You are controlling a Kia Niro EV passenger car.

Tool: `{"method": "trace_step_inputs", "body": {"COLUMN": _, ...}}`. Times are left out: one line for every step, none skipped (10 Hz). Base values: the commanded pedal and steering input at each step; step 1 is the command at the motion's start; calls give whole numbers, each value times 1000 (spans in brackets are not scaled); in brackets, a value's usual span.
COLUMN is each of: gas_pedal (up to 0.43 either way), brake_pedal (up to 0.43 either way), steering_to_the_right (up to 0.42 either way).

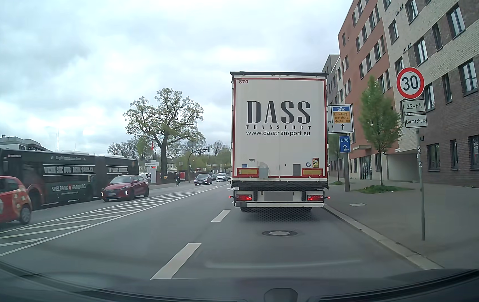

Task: Follow the waypoints while adhering to traffic rules and regulations

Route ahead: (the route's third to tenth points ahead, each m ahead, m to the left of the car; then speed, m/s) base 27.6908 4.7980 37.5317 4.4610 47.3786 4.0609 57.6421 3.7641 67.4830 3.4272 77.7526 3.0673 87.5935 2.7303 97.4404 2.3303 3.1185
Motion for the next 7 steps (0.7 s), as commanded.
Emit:
{"method": "trace_step_inputs", "body": {"gas_pedal": 248, "brake_pedal": 0, "steering_to_the_right": -3}}
{"method": "trace_step_inputs", "body": {"gas_pedal": 209, "brake_pedal": 0, "steering_to_the_right": -2}}
{"method": "trace_step_inputs", "body": {"gas_pedal": 209, "brake_pedal": 0, "steering_to_the_right": -1}}
{"method": "trace_step_inputs", "body": {"gas_pedal": 209, "brake_pedal": 0, "steering_to_the_right": -1}}
{"method": "trace_step_inputs", "body": {"gas_pedal": 209, "brake_pedal": 0, "steering_to_the_right": 0}}
{"method": "trace_step_inputs", "body": {"gas_pedal": 209, "brake_pedal": 0, "steering_to_the_right": 0}}
{"method": "trace_step_inputs", "body": {"gas_pedal": 197, "brake_pedal": 0, "steering_to_the_right": -1}}
